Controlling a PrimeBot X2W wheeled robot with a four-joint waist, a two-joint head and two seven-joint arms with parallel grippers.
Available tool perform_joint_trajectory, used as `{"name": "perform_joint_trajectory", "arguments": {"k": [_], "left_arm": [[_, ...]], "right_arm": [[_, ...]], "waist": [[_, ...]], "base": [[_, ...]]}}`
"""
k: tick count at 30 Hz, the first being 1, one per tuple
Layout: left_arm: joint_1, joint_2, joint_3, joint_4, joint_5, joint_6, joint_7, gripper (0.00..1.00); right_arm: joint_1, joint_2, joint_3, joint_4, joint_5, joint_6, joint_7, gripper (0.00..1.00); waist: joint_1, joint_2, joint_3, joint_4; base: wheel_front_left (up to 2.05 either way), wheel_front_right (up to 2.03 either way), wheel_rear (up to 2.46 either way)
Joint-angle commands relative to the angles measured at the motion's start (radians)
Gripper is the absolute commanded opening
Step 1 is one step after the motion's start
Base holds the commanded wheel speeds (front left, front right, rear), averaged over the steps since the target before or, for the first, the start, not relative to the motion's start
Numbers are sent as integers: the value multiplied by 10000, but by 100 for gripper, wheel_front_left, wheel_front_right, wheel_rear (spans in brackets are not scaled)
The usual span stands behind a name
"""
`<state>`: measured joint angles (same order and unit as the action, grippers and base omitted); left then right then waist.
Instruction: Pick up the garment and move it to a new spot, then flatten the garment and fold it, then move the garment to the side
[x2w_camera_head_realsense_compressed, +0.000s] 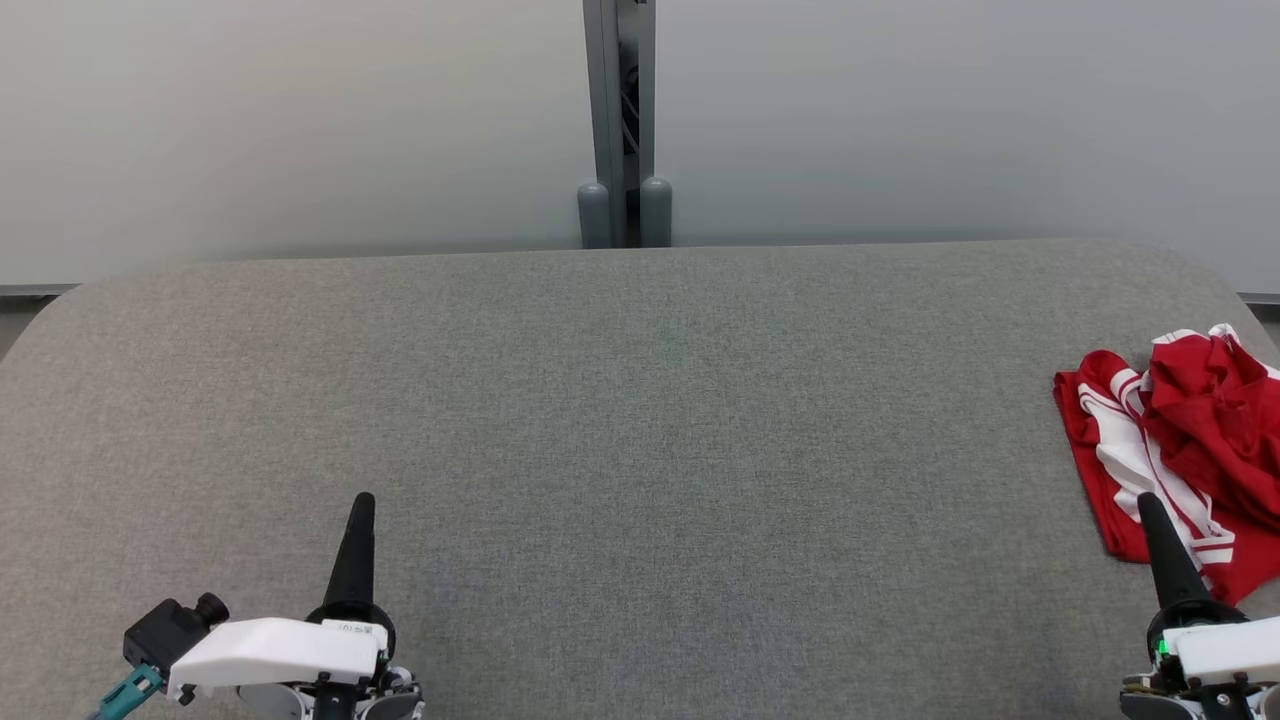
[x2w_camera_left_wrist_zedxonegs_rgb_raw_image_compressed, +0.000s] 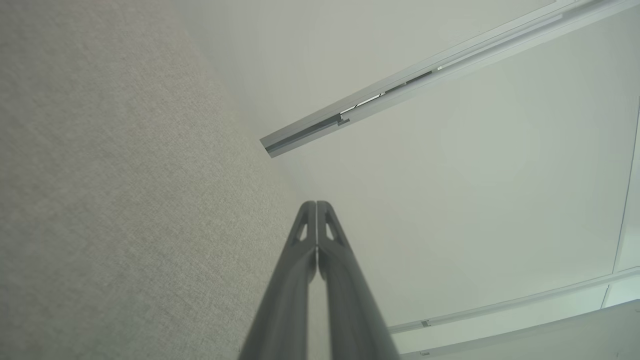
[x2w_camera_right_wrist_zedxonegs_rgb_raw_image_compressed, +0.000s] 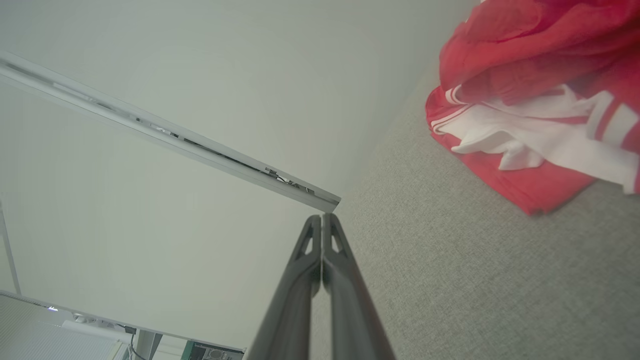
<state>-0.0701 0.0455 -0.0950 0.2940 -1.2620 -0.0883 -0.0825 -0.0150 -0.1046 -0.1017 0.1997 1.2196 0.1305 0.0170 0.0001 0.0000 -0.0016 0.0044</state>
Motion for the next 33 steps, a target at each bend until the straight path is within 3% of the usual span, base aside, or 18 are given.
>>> {"name": "perform_joint_trajectory", "arguments": {"k": [1,33], "left_arm": [[-291,44,47,-116,-205,-73,29,0],[-696,60,101,-176,-2564,-334,497,0]], "right_arm": [[-173,-124,-99,-144,254,4,58,0],[-171,-287,-638,-163,3324,5,855,0]], "waist": [[-1,0,0,-1],[-1,0,10,-28]], "base": [[0,0,0],[0,0,0]]}}
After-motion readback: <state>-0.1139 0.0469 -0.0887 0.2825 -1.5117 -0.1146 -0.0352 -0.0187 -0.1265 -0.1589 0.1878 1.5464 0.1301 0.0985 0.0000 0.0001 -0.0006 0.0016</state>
